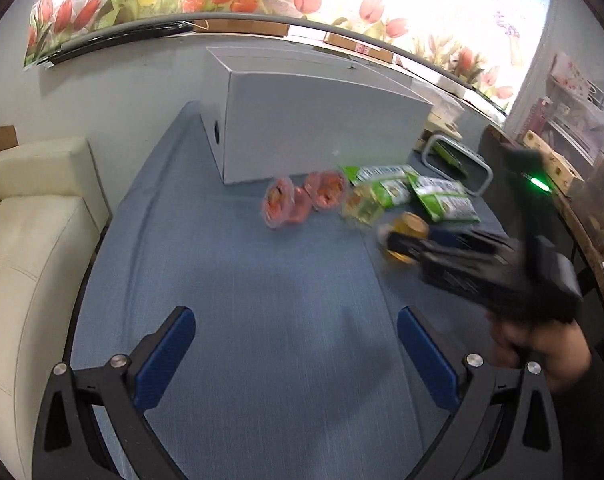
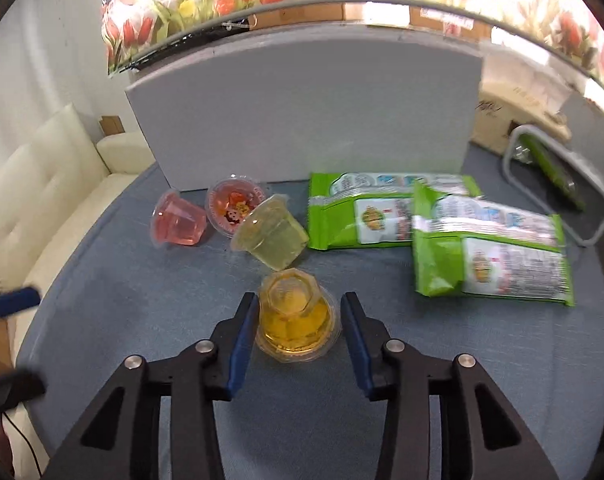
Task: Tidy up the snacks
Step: 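Lower the right gripper onto the yellow jelly cup and close, then grasp pink jelly cup with left gripper while right gripper carries yellow cup into box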
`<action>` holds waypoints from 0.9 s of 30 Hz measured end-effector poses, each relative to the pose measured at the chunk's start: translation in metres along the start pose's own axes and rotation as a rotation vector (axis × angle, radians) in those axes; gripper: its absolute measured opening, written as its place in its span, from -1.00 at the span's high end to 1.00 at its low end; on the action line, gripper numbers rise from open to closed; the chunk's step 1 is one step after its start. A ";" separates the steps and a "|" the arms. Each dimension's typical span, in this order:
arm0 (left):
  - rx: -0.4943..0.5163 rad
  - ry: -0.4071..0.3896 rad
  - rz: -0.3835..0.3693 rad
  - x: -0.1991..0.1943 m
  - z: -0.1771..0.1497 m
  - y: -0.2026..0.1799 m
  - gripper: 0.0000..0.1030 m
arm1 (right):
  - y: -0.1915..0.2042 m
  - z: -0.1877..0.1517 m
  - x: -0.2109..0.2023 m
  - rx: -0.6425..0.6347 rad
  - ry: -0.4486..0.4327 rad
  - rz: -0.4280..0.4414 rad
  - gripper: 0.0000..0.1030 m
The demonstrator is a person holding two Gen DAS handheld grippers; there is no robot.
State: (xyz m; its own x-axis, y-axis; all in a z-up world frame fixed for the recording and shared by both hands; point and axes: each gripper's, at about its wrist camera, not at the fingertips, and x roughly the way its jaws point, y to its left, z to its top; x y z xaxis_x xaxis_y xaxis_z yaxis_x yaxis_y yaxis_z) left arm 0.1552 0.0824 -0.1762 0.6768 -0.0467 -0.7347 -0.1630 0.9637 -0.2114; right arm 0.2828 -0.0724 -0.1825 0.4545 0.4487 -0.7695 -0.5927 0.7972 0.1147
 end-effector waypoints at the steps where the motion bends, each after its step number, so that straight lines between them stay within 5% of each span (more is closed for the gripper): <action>1: 0.003 -0.005 -0.004 0.005 0.005 0.001 -1.00 | -0.002 -0.001 -0.006 0.009 -0.008 0.002 0.11; 4: 0.034 -0.027 0.074 0.026 0.025 0.001 -1.00 | -0.004 -0.006 -0.026 0.025 -0.028 -0.014 0.11; 18: 0.073 0.049 0.173 0.111 0.067 -0.008 -0.96 | -0.020 -0.024 -0.081 0.042 -0.078 -0.020 0.11; 20: 0.068 0.073 0.192 0.119 0.066 -0.006 -0.58 | -0.022 -0.025 -0.082 0.056 -0.076 -0.015 0.11; 27: 0.070 0.048 0.203 0.118 0.072 -0.008 0.18 | -0.022 -0.028 -0.082 0.062 -0.076 -0.006 0.11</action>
State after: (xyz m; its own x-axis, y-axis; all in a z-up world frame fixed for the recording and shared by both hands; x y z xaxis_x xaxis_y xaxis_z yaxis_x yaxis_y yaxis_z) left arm 0.2884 0.0887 -0.2147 0.6003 0.1393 -0.7876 -0.2409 0.9705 -0.0119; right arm 0.2396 -0.1385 -0.1394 0.5080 0.4715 -0.7209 -0.5488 0.8222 0.1511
